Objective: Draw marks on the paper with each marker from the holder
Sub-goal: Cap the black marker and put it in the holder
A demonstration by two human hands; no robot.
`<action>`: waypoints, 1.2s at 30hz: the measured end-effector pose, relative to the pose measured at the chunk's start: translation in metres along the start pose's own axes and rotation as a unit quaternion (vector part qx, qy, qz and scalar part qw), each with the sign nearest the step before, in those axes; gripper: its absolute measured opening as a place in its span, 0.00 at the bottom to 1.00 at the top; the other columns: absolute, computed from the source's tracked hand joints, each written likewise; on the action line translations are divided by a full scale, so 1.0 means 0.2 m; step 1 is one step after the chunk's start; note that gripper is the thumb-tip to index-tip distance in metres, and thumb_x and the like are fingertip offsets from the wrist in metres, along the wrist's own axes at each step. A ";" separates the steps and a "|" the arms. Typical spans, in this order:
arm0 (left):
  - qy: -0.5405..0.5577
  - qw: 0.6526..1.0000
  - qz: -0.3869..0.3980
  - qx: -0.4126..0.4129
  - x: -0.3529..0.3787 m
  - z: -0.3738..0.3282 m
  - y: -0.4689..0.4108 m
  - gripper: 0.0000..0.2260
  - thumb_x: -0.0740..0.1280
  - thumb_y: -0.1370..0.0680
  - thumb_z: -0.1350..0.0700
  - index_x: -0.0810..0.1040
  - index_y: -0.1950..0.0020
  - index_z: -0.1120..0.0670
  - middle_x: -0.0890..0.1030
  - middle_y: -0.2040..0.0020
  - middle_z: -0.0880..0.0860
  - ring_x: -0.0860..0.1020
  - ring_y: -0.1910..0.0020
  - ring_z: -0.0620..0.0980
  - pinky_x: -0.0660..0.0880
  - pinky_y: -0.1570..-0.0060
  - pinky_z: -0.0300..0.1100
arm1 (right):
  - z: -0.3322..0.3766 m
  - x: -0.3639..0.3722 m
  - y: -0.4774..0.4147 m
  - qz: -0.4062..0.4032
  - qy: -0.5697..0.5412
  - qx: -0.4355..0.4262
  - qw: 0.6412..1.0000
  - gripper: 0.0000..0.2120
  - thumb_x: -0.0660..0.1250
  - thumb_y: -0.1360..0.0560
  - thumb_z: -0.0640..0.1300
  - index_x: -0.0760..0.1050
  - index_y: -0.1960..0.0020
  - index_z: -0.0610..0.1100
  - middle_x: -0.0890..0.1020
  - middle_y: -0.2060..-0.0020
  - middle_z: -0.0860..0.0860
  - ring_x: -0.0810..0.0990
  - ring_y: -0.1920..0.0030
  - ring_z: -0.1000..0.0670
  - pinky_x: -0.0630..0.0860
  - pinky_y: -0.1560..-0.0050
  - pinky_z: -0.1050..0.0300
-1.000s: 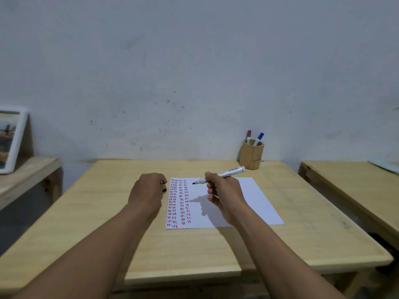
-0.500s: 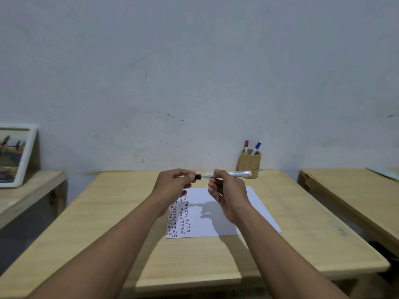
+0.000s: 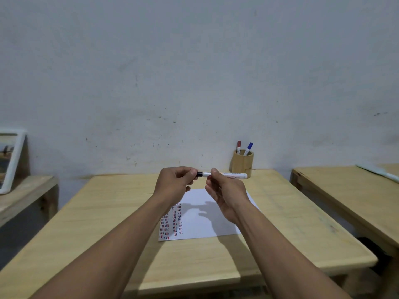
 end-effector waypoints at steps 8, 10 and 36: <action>-0.137 0.977 -0.104 0.125 0.14 -0.14 -0.01 0.06 0.70 0.20 0.54 0.88 0.52 0.51 0.85 0.63 0.47 0.80 0.67 0.41 0.69 0.67 0.26 | 0.07 0.03 -0.03 -0.077 0.136 -0.129 0.979 0.18 0.65 0.20 0.40 0.69 0.31 0.42 0.82 0.62 0.45 0.83 0.65 0.51 0.83 0.60 0.54; -0.141 0.974 -0.108 0.141 0.16 -0.18 -0.03 0.07 0.70 0.20 0.54 0.88 0.53 0.51 0.85 0.64 0.47 0.78 0.68 0.40 0.69 0.67 0.26 | 0.10 0.02 -0.01 -0.068 0.243 -0.141 0.957 0.11 0.60 0.20 0.40 0.75 0.39 0.43 0.82 0.59 0.45 0.84 0.62 0.49 0.83 0.58 0.50; -0.230 0.970 0.079 0.014 1.02 0.21 -0.80 0.28 0.70 0.29 0.43 0.71 0.31 0.50 0.81 0.43 0.51 0.79 0.47 0.54 0.77 0.47 0.48 | 0.69 -0.43 -0.93 -0.139 0.479 -0.303 0.812 0.06 0.64 0.18 0.43 0.72 0.42 0.46 0.79 0.62 0.56 0.76 0.66 0.62 0.71 0.71 0.67</action>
Point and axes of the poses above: each hand's wrist, its own y-axis away from the middle knuckle, its own x-axis out of the palm, z = x × y, the point moved 1 cm from there along -y, towards the middle knuckle
